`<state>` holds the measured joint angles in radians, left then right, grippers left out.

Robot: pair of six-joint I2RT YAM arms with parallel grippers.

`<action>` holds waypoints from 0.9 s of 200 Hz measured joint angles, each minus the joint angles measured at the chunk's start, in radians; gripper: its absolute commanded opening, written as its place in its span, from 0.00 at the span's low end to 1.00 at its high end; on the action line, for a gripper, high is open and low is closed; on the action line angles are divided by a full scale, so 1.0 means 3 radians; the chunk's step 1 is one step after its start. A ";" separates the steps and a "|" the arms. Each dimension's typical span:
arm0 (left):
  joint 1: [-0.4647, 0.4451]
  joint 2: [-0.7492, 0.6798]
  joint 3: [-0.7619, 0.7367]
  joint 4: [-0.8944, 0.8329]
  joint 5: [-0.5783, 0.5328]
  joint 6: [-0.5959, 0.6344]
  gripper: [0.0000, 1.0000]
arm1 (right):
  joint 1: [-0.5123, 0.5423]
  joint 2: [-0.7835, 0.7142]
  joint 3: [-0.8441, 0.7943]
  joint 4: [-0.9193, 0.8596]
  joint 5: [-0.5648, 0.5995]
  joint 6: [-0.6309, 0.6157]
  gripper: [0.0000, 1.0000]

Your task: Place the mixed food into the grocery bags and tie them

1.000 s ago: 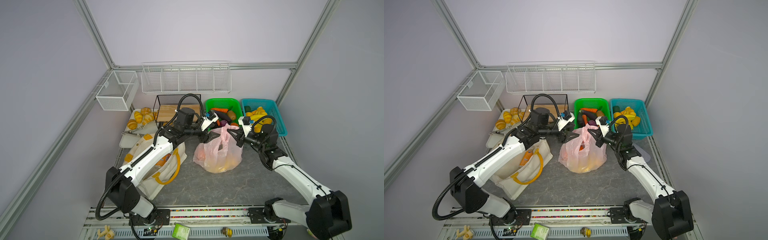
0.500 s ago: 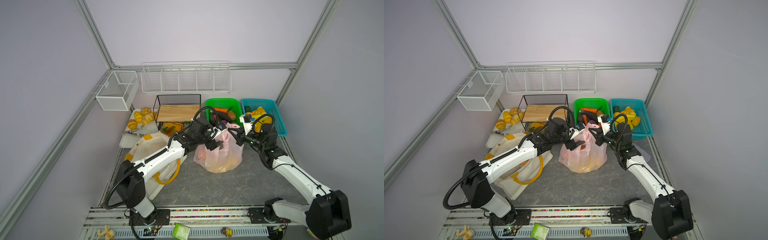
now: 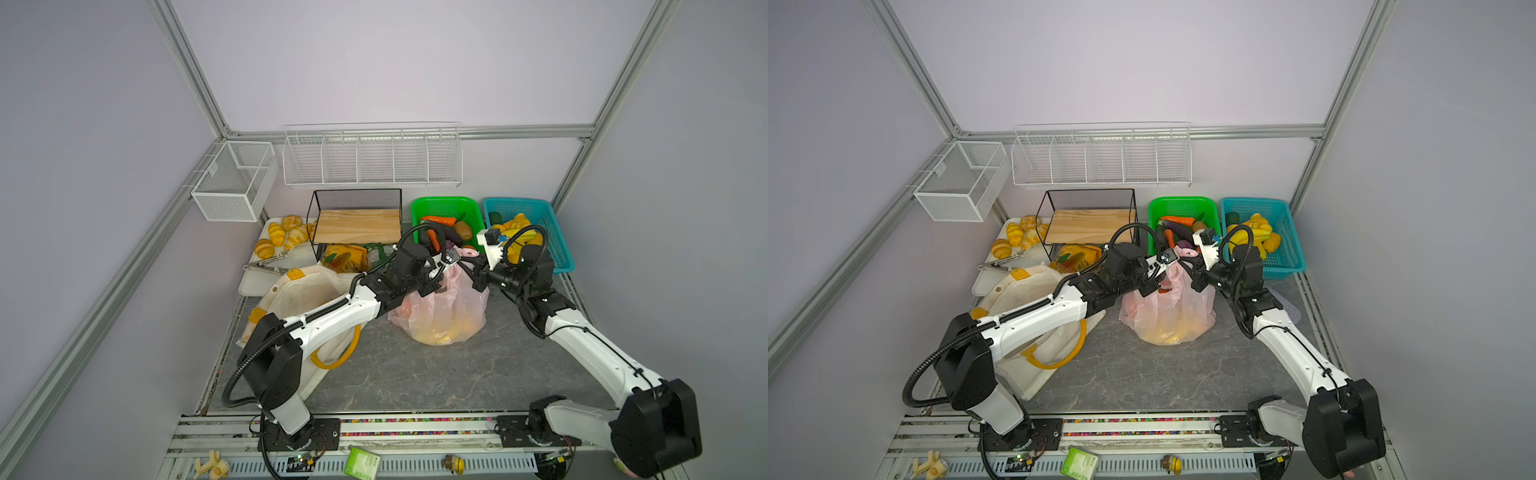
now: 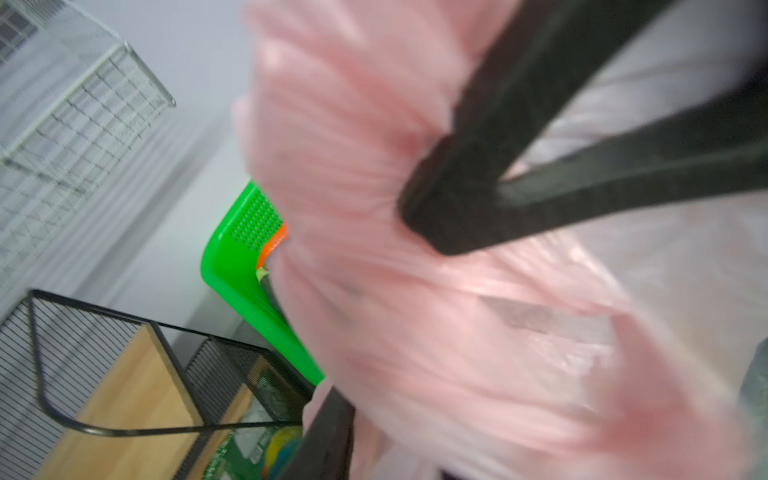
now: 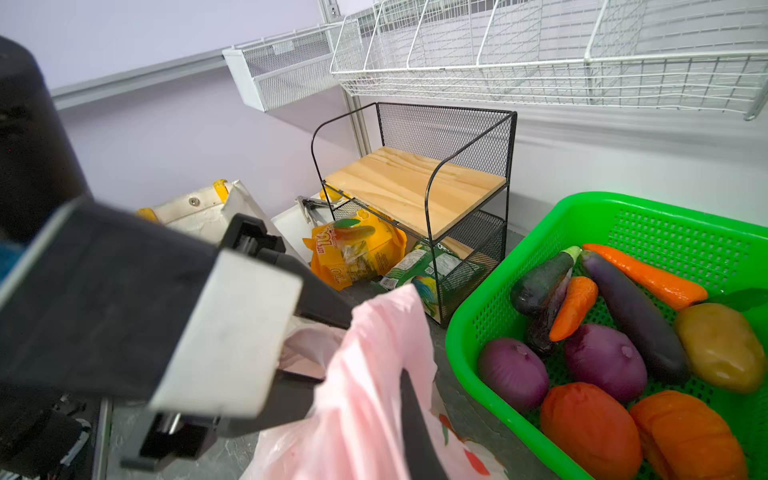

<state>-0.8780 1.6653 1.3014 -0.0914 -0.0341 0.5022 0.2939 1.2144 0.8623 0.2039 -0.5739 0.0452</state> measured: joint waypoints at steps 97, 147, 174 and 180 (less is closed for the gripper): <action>0.0095 -0.0270 -0.0106 0.0061 0.0333 -0.0484 0.00 | -0.0018 0.0014 0.0097 -0.0262 -0.0062 -0.0727 0.07; 0.0135 -0.0356 -0.0107 0.0003 0.0670 -0.0884 0.00 | -0.0005 0.0011 -0.0010 0.0013 -0.0072 -0.0764 0.07; 0.0175 -0.0356 -0.0107 -0.0084 0.0858 -0.1074 0.06 | -0.0005 0.0013 -0.0070 0.0125 -0.0075 -0.0765 0.07; 0.0202 -0.0356 -0.0107 -0.0106 0.0928 -0.1115 0.09 | -0.0004 0.0013 -0.0079 0.0159 -0.0085 -0.0767 0.07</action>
<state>-0.8173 1.5585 1.2694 -0.1230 0.2443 0.1677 0.2928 1.2182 0.8387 0.2516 -0.5995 -0.1848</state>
